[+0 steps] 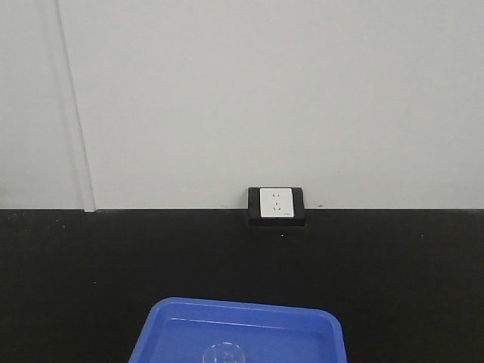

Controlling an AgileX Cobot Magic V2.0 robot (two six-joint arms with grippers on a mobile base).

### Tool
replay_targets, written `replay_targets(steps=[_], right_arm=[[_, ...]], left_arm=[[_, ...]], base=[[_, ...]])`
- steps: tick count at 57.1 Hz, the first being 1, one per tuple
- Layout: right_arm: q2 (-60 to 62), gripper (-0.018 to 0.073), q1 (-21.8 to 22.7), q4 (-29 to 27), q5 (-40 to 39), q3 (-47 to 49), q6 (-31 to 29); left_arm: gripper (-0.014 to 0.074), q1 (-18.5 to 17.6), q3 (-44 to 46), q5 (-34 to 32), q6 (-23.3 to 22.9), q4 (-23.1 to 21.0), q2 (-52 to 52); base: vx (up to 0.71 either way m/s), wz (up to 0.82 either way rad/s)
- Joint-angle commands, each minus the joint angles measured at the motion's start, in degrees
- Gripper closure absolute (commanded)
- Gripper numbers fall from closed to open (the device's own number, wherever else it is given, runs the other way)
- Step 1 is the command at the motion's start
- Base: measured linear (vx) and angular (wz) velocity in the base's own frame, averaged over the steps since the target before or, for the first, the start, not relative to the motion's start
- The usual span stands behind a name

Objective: Move beaker to silver tray on left bench
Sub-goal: 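Move the right gripper toward the clear beaker in the blue tray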

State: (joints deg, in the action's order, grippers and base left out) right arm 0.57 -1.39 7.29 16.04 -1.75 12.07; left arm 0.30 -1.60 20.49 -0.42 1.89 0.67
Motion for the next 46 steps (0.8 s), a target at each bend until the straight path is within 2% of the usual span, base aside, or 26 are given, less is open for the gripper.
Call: replay_targets(steps=[1, 11, 21, 27, 33, 37, 46], right_arm=[[1.0, 0.057, 0.4, 0.8, -4.6, -0.7, -0.3], [1.0, 0.057, 0.4, 0.8, -5.4, -0.7, -0.3], [1.0, 0.057, 0.4, 0.4, -10.2, -0.6, -0.2], [1.0, 0.057, 0.4, -0.2, -17.2, -0.6, 0.1], [0.9, 0.057, 0.4, 0.2, -28.1, -0.1, -0.2], [0.4, 0.057, 0.4, 0.2, -32.2, 2.0, -0.2], [-7.6, 0.057, 0.4, 0.2, -32.6, 14.3, -0.2]], left_arm=[[0.0595, -0.4, -1.6, -4.4, -0.1, -0.1, 0.9], [0.0595, -0.4, -1.6, -4.4, -0.1, -0.1, 0.9], [0.0595, -0.4, -1.6, -4.4, -0.1, -0.1, 0.9], [0.0595, -0.4, -1.6, -4.4, -0.1, -0.1, 0.9], [0.0595, -0.4, -1.6, -4.4, -0.1, -0.1, 0.9], [0.0595, -0.4, -1.6, -4.4, -0.1, -0.1, 0.9], [0.0595, -0.4, -1.6, -4.4, -0.1, -0.1, 0.9]], base=[[0.0, 0.0], [0.0, 0.0], [0.0, 0.0], [0.0, 0.0], [0.0, 0.0], [0.0, 0.0], [0.0, 0.0]])
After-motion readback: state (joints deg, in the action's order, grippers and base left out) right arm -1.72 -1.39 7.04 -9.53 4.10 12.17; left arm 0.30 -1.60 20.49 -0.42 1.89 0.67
